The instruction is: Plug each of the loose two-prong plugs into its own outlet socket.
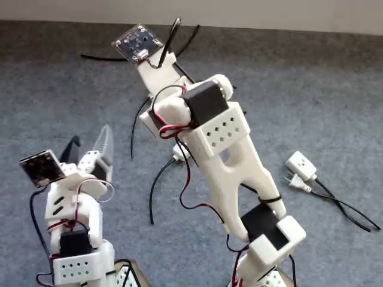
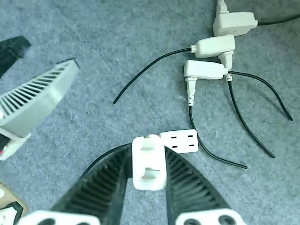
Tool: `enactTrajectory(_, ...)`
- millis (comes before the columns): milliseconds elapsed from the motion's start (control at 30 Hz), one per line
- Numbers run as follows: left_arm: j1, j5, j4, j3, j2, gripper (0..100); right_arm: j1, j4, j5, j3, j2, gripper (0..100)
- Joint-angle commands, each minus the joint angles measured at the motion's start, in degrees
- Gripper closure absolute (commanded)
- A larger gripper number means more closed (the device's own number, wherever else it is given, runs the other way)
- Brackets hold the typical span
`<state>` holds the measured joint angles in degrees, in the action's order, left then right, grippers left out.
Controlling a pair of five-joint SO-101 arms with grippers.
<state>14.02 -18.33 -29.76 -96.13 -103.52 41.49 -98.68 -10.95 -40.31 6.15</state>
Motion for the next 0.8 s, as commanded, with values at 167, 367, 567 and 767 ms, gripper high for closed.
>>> enactTrajectory(167, 3.2, -0.4, 1.8, -0.9, -0.7, 73, -0.7, -2.2, -1.3, 21.3, -7.0, 94.3)
enactTrajectory(367, 6.8, -0.6, 2.0, -0.9, -0.7, 73, -8.0, 2.9, -7.2, 43.1, -7.2, 94.3)
enactTrajectory(567, 6.8, -0.4, 2.0, -0.9, -0.7, 73, -12.5, 21.8, -7.3, 64.5, -7.2, 94.3)
enactTrajectory(767, 6.8, -0.4, 1.9, -0.9, -0.7, 73, -12.5, 43.3, -7.2, 79.8, -6.8, 94.3)
